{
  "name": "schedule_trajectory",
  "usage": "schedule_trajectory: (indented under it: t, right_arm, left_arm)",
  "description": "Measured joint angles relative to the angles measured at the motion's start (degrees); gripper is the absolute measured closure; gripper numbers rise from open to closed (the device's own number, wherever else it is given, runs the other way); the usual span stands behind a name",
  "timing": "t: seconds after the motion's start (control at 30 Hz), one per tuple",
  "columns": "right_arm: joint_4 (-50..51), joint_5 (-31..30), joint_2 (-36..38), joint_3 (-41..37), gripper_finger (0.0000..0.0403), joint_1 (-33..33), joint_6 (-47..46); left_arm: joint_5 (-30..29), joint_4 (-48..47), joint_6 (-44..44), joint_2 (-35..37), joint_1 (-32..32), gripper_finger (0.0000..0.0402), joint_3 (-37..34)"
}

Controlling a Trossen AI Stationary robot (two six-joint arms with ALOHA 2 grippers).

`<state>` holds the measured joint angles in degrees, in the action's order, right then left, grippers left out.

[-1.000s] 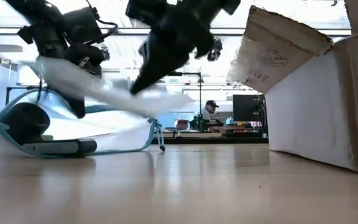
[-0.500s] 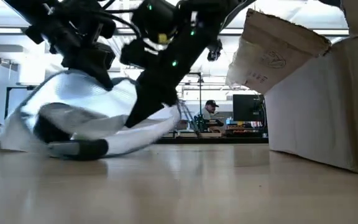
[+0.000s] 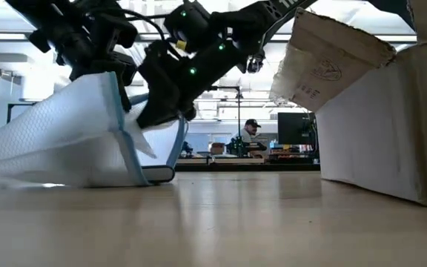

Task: Pack items into zip bag
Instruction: Put the black transparent zip bag into the blue transparent zip bag

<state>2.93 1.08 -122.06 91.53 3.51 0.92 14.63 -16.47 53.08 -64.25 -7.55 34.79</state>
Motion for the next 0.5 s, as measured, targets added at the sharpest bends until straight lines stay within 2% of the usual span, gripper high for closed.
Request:
schedule_trajectory:
  t: [0.17,0.27,0.37,0.5]
  right_arm:
    - [3.3,0.7,0.0,0.0,0.0403,-0.2,2.9]
    - [5.3,3.1,0.0,0.0,0.0395,-0.2,3.6]
    - [6.8,4.0,0.0,0.0,0.0368,-0.3,3.6]
    - [7.0,4.0,-1.4,0.1,0.0313,0.2,1.2]
  left_arm:
    - [-0.5,0.0,0.0,0.0,-0.1,0.0401,0.0]
    - [-0.7,-0.7,-0.1,-0.1,-0.1,0.0401,0.0]
    - [-2.1,-2.7,-0.6,-0.2,-0.1,0.0401,0.0]
    - [-5.9,-3.0,-1.8,-0.2,-0.1,0.0401,-0.7]
